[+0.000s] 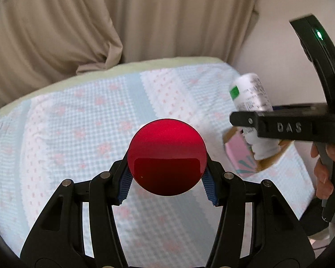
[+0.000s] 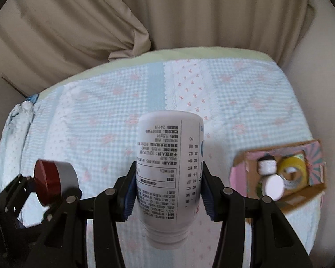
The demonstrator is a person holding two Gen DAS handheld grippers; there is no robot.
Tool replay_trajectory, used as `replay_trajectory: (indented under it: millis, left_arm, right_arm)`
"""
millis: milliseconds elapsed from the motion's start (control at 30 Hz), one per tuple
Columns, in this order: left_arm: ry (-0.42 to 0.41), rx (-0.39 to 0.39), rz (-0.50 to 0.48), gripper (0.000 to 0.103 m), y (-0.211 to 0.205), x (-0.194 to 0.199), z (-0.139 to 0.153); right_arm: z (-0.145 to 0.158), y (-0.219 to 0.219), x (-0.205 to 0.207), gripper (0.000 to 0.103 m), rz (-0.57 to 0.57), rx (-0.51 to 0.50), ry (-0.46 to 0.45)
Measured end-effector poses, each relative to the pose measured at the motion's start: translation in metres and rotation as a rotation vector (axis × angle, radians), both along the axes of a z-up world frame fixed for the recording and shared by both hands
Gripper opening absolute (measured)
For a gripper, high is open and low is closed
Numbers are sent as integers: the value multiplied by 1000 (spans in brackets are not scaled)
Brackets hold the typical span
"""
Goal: Organize rigid objects
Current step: 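Carry the red cap and white pill bottle over the cardboard box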
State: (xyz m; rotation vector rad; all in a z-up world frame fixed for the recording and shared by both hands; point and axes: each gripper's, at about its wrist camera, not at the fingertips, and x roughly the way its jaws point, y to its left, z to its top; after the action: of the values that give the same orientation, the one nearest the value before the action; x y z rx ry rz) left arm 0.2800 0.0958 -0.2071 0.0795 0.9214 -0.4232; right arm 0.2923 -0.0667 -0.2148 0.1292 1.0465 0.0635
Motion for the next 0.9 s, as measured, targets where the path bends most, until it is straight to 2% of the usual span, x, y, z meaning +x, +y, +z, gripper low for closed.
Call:
replay_trajectory:
  millis: [200, 433, 700, 900]
  left_arm:
    - [-32, -21, -9, 50, -9, -32, 39]
    - [-47, -29, -17, 50, -50, -63, 65]
    - [-36, -34, 29, 50, -141, -79, 73]
    - [-5, -19, 37, 50, -220, -84, 60]
  right_arm:
    - [38, -15, -56, 46, -17, -19, -36]
    - [50, -59, -102, 46, -43, -5, -47]
    - [44, -139, -127, 46, -20, 14, -45]
    - [31, -223, -126, 46, 6, 4, -21]
